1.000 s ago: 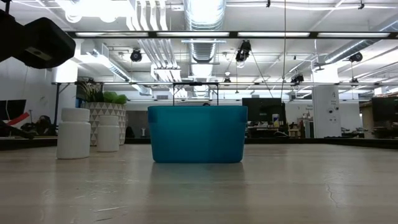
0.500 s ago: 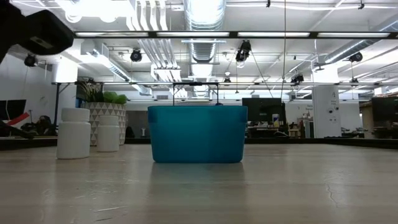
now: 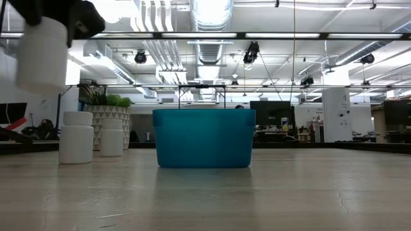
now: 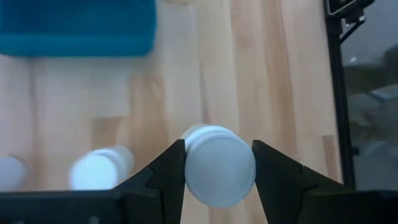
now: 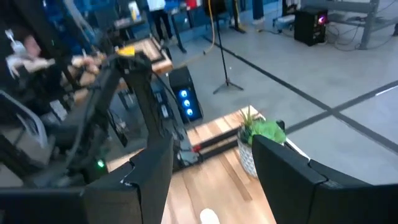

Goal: Pick and place pill bottles into a basket
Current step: Put the white medicine bottle into the blue bin

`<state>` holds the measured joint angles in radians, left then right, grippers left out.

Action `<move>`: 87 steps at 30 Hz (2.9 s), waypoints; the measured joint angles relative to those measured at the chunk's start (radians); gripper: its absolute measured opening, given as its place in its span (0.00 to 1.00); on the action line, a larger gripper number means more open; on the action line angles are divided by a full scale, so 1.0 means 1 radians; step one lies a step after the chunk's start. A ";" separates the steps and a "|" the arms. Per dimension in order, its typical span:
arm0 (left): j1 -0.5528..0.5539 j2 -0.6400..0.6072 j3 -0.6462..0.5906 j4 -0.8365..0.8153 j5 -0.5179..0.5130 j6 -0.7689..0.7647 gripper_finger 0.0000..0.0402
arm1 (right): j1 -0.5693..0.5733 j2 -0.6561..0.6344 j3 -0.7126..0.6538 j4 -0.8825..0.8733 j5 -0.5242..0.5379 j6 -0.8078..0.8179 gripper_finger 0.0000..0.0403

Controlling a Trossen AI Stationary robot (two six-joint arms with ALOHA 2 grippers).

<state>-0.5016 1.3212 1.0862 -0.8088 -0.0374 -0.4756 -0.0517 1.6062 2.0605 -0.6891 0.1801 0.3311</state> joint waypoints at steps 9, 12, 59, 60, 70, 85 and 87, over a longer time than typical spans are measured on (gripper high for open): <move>0.135 0.044 0.120 -0.127 0.002 0.252 0.35 | 0.000 -0.037 0.038 0.015 0.022 0.032 0.52; 0.193 0.049 0.136 -0.139 0.005 0.303 0.35 | 0.001 -0.054 0.048 0.040 0.033 0.032 0.52; 0.457 0.419 0.486 -0.137 0.138 0.699 0.35 | 0.028 -0.094 0.046 0.010 0.078 0.078 0.52; 0.454 0.424 0.486 -0.136 0.138 0.687 0.35 | 0.028 -0.094 0.046 0.011 0.078 0.078 0.52; 0.403 0.458 0.479 -0.078 0.145 0.631 0.35 | 0.040 -0.093 0.046 0.004 0.085 0.078 0.52; 0.382 0.557 0.475 -0.062 0.168 0.584 0.35 | 0.061 -0.092 0.045 -0.012 0.086 0.081 0.52; 0.380 0.558 0.474 -0.061 0.175 0.584 0.35 | 0.061 -0.092 0.045 -0.011 0.085 0.081 0.52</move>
<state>-0.1213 1.8790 1.5598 -0.8700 0.1380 0.1081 0.0093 1.5143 2.1052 -0.7006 0.2653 0.4120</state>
